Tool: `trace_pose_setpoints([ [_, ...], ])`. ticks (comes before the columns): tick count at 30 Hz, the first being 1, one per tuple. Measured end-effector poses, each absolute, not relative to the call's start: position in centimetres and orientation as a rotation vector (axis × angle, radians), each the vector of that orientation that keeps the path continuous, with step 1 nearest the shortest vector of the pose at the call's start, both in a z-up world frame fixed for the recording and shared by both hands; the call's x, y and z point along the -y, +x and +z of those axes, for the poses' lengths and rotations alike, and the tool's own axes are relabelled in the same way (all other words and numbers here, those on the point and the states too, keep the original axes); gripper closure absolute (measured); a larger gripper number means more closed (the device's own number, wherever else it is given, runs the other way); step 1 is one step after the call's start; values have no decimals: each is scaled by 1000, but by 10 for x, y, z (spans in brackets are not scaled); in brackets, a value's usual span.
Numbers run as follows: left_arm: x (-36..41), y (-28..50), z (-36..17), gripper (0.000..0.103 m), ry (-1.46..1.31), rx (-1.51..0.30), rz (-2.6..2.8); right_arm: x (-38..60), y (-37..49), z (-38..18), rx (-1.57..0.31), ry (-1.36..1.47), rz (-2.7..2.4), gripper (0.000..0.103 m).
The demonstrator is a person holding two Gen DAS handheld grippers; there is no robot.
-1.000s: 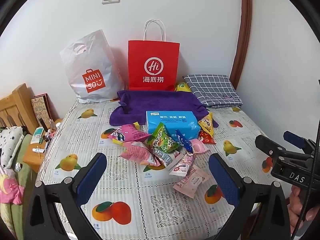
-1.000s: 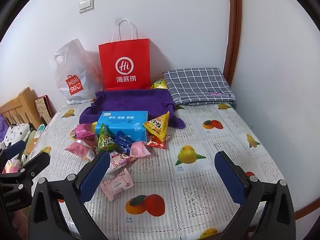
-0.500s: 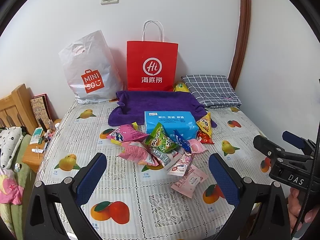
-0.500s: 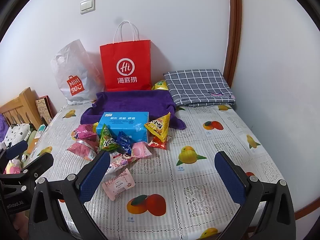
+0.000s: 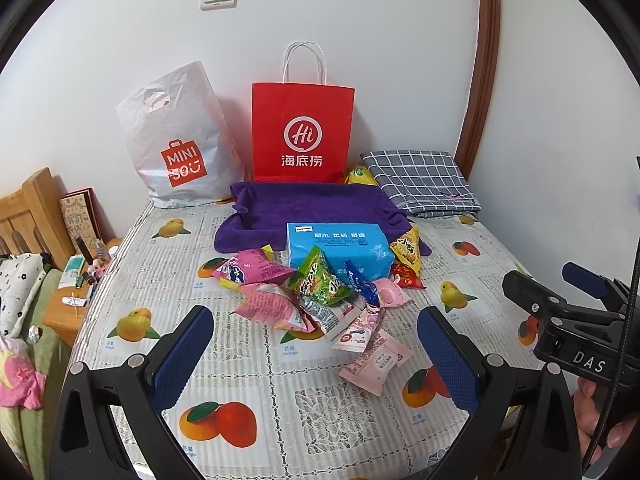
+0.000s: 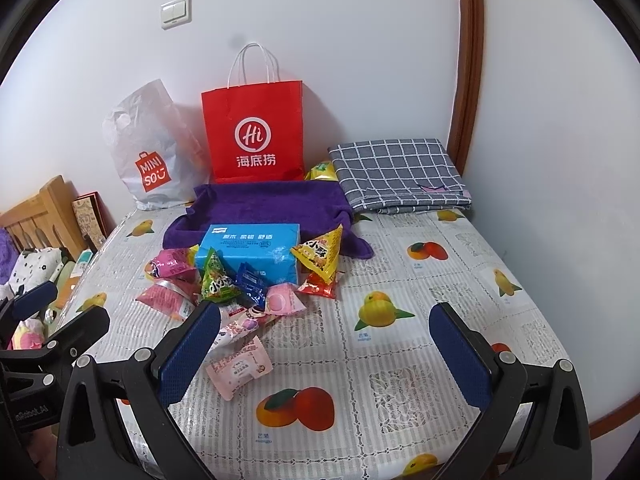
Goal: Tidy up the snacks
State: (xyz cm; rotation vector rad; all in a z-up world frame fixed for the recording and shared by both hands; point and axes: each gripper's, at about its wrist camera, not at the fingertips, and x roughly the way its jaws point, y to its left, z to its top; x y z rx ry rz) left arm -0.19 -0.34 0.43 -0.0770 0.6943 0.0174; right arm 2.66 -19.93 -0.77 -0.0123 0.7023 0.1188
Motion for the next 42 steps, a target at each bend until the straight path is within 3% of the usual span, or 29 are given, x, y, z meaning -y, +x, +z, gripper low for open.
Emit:
trace_pose_setpoints([
  [42, -2, 10, 0, 1, -76, -693, 7, 187, 41, -18, -720, 30, 157, 0],
])
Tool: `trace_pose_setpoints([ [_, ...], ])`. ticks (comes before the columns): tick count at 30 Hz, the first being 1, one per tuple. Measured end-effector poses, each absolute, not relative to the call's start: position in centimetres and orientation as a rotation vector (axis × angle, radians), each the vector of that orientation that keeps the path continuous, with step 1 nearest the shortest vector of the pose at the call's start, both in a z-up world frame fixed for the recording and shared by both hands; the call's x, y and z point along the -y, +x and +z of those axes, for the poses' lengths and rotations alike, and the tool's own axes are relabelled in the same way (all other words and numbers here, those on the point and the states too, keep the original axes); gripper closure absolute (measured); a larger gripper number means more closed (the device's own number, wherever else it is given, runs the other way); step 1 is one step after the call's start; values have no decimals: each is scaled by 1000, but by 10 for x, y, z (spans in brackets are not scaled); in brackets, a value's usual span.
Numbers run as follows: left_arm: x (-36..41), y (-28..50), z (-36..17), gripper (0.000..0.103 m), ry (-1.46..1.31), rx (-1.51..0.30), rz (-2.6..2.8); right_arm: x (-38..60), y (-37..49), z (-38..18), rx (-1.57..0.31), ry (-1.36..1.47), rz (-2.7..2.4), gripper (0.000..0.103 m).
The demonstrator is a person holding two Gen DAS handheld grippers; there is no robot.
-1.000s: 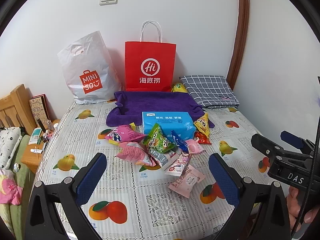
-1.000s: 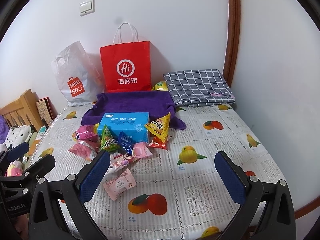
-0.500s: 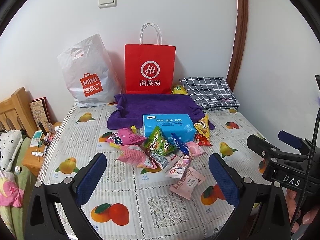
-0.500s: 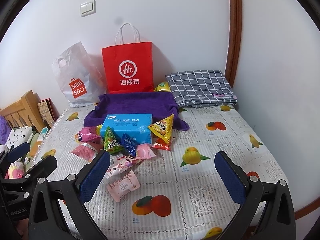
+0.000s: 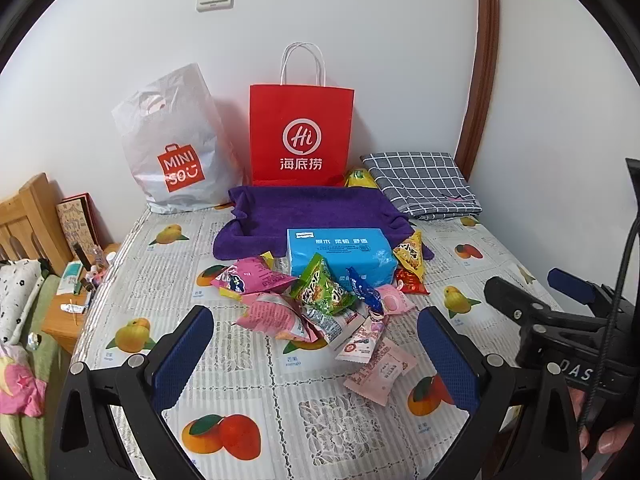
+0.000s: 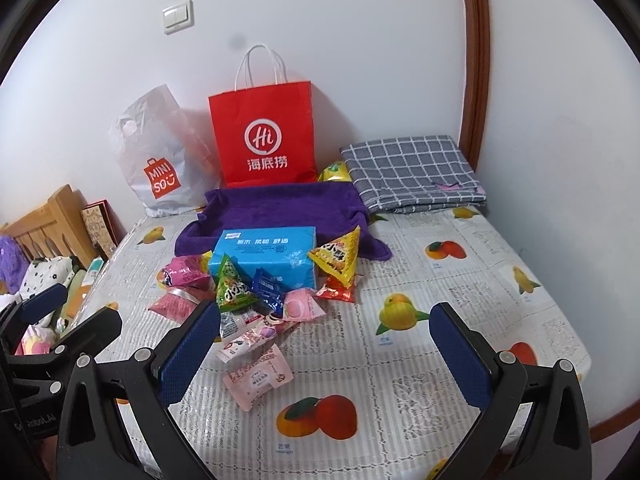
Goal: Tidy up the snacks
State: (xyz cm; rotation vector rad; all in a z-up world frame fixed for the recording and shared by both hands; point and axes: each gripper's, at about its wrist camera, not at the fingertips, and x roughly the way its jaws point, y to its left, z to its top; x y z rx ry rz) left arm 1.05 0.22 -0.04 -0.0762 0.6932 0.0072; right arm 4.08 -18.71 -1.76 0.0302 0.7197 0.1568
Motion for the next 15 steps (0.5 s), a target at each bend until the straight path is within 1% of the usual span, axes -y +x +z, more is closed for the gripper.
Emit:
trace_pose_setpoints([
  [4, -8, 20, -10, 1, -97, -718, -2, 182, 50, -26, -738, 13, 162, 0],
  [6, -10, 26, -14, 4, -101, -725, -5, 181, 53, -30, -744, 7, 163, 0],
  [15, -17, 46, -29, 4, -93, -748, 2, 188, 76, -44, -749, 21, 144, 0],
])
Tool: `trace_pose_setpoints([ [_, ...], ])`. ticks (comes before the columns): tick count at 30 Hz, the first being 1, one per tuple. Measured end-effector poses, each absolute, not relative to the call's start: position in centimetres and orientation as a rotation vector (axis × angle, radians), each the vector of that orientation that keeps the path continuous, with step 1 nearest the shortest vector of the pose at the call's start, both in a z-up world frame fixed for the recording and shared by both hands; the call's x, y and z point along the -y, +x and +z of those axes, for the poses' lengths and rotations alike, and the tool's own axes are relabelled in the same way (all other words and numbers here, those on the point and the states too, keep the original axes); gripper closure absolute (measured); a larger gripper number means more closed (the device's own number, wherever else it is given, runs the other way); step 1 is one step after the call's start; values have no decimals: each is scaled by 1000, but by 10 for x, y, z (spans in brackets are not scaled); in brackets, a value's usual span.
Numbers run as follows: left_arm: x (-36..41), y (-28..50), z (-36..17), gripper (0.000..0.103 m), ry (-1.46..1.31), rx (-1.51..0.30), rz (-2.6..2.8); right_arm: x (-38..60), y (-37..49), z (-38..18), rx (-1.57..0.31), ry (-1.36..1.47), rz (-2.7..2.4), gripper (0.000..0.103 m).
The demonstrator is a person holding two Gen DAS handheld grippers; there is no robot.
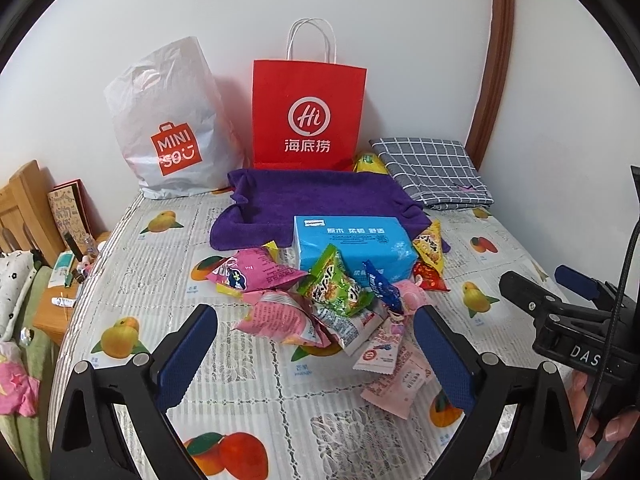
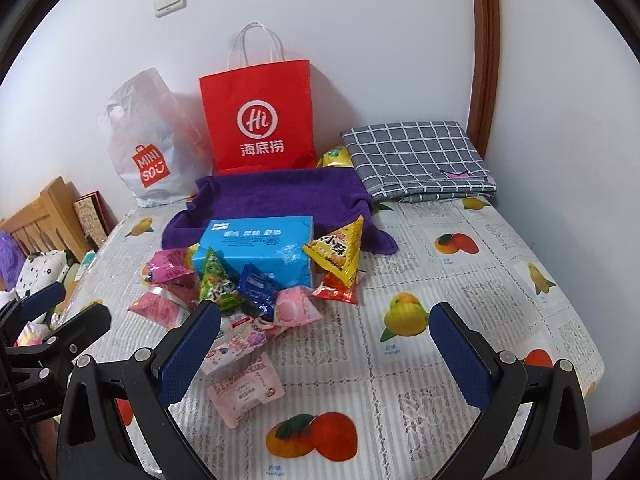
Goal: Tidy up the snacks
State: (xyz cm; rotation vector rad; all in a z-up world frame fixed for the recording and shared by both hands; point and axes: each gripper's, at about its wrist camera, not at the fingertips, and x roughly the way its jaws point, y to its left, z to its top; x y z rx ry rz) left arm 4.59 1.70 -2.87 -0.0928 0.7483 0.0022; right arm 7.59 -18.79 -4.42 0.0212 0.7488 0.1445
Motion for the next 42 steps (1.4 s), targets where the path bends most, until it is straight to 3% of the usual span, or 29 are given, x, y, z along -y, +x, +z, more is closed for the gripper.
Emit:
trace_pose_setpoints([
  [21, -41, 99, -78, 4, -55, -844, 38, 214, 141, -108, -823, -42, 39, 0],
  [26, -54, 117, -93, 4, -111, -876, 29, 224, 162, -123, -886, 16, 67, 7],
  [42, -86, 148, -109, 5, -161, -895, 50, 198, 242, -122, -887, 108, 179, 7],
])
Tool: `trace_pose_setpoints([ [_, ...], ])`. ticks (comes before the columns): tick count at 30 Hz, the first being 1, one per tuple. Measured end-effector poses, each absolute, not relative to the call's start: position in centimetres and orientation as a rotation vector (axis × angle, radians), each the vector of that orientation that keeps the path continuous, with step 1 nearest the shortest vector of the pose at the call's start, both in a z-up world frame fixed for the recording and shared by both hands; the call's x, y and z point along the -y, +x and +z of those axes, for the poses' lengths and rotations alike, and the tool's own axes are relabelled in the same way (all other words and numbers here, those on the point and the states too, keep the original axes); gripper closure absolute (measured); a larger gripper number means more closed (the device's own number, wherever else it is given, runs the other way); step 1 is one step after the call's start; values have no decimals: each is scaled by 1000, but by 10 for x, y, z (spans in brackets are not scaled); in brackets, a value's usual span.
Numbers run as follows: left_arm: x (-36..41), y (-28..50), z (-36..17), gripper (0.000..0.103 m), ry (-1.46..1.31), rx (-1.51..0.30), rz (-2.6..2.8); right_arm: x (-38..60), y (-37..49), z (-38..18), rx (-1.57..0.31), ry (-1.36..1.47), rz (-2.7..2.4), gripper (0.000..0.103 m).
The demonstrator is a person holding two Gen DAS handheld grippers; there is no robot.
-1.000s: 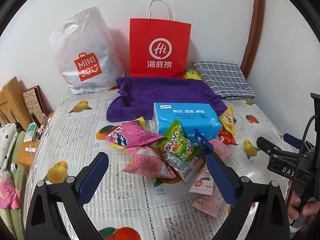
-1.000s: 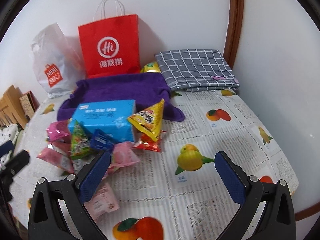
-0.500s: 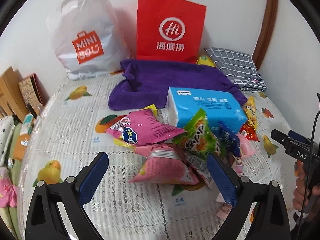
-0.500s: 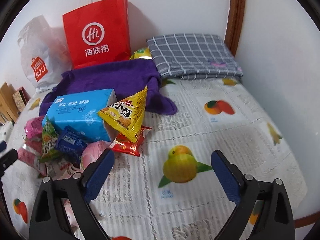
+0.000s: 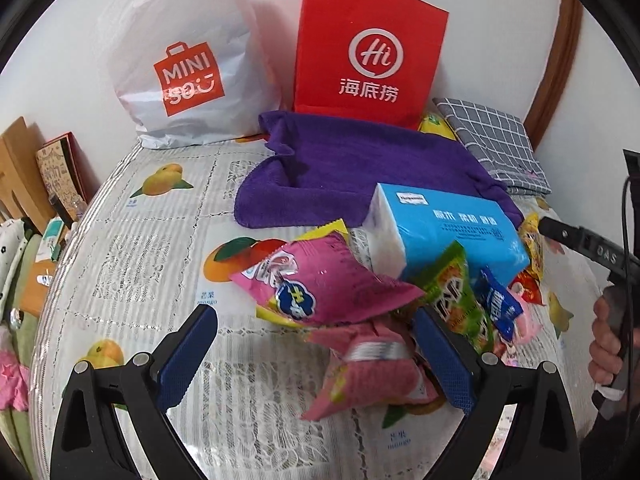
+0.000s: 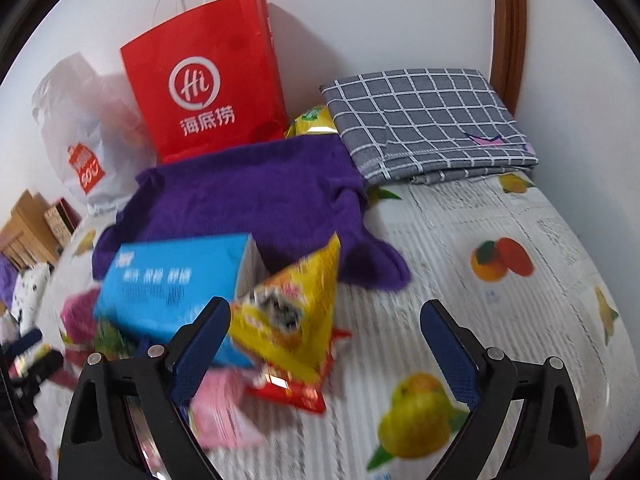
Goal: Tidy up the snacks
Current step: 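Grasp the pink snack bag with the left gripper while the right grasps the yellow triangular bag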
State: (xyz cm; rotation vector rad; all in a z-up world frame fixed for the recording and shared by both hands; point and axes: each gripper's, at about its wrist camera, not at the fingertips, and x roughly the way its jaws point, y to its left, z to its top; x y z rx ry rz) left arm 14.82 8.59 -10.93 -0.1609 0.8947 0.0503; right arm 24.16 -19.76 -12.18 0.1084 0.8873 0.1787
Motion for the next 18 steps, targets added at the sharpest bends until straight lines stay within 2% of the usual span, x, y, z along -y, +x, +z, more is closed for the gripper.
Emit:
trace_pose_setpoints([
  [3, -90, 151, -112, 5, -159, -900, 60, 191, 259, -127, -913, 116, 181, 9],
  [4, -91, 152, -112, 5, -156, -900, 64, 190, 264, -131, -927, 109, 175, 13],
  [6, -94, 153, -113, 5, -158, -899, 67, 189, 268, -140, -954, 103, 167, 28],
  [8, -97, 152, -114, 5, -167, -898, 64, 193, 268, -150, -991, 101, 185, 30],
  [11, -100, 153, -116, 5, -178, -898, 58, 199, 260, -157, -1013, 89, 179, 41],
  [16, -100, 153, -118, 5, -170, -903, 58, 205, 256, -161, -997, 78, 185, 41],
  [18, -101, 153, -119, 5, -171, -905, 59, 202, 260, -159, -979, 68, 191, 37],
])
